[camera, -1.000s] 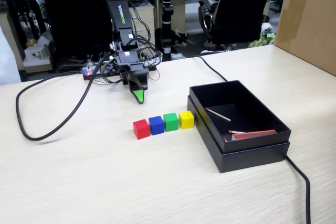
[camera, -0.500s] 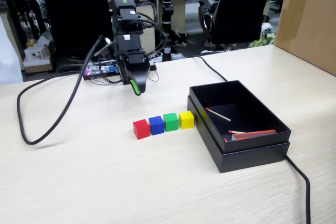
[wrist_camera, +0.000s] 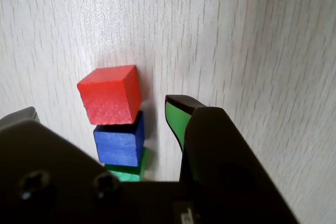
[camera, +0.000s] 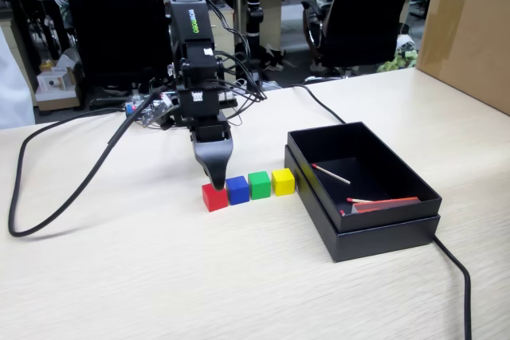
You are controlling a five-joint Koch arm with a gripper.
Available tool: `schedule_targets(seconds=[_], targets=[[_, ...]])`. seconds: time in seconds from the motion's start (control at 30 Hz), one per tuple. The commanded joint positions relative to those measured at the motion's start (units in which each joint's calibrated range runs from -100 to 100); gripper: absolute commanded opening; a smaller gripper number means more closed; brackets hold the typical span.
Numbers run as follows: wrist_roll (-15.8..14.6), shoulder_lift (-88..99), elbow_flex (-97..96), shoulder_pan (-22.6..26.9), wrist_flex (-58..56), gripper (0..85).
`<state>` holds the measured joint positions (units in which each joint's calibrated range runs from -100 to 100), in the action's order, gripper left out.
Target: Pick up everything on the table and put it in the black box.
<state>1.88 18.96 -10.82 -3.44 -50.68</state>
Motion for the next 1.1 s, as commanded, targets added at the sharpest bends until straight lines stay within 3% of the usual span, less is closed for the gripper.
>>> schedule_targets(seconds=[0.0, 0.43, 0.6, 0.67, 0.77, 1.0, 1.07], targets=[[0.54, -1.01, 4.74, -0.29, -0.51, 47.5], [0.54, -11.45, 10.54, -0.34, -0.51, 44.7], [0.49, -13.74, 12.09, -0.63, -0.51, 36.4], [0.39, -14.20, 13.99, -0.98, -0.42, 20.7], [0.49, -14.43, 15.53, -1.27, 0.09, 8.1], [0.78, -9.27, 15.62, -2.00, -0.08, 7.3], [1.66, 3.24, 15.53, -1.86, -0.51, 7.3]])
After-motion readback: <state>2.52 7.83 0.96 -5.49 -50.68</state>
